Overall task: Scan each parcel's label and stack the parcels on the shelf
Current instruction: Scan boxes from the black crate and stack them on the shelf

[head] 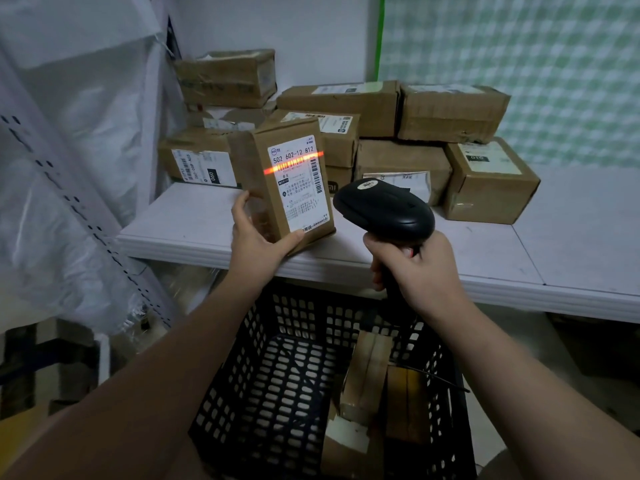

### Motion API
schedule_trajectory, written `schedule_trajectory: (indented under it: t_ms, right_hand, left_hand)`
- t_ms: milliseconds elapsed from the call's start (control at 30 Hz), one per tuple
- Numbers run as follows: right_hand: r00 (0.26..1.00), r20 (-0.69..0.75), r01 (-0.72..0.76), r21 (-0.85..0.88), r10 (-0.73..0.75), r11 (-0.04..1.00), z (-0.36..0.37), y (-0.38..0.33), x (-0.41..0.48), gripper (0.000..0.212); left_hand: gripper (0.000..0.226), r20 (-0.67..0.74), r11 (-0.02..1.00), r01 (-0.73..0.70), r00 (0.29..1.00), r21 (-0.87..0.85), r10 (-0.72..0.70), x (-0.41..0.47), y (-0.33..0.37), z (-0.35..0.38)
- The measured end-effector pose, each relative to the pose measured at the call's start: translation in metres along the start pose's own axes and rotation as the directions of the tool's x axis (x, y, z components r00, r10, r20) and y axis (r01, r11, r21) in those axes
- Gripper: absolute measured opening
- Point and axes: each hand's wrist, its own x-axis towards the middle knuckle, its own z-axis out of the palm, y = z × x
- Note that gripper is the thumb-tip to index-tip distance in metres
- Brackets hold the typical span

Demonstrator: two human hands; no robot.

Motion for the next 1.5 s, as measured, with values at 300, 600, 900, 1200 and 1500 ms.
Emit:
schedule_trajectory:
  t_ms: [300,600,900,1200,1500]
  right_hand:
    - [1.000,0.008,0.018,0.014,-0.018,1.000,-0.001,0.001,-0.001,0.020]
    - [0.997,0.001,-0.073,0.119,0.073,0.990,-0.003,0.009,0.007,0.003]
    - [0.938,-0.329,0.030,0.387,0.108,0.921,-0.037,0.012,0.012,0.024]
    - [0.873,-0.482,0.152,0.417,0.077,0.896,-0.081,-0.003,0.037,0.035]
    - [0.960,-0.274,0.023,0.281,0.057,0.959,-0.128,-0.010,0.087,0.044]
  left_hand:
    - [0.113,-0.002,1.000,0.017,1.000,0.012,-0.017,-0.001,0.000,0.000]
    - [0.102,0.218,0.976,0.001,0.975,-0.217,0.048,-0.028,0.021,0.015]
    - [0.102,0.357,0.865,0.239,0.931,-0.441,-0.076,-0.039,0.084,0.090]
    - [0.133,0.470,0.946,0.208,0.880,-0.249,-0.070,-0.056,0.111,0.139]
    - [0.120,0.667,0.119,-0.775,0.601,0.620,0.440,0.020,0.164,0.115]
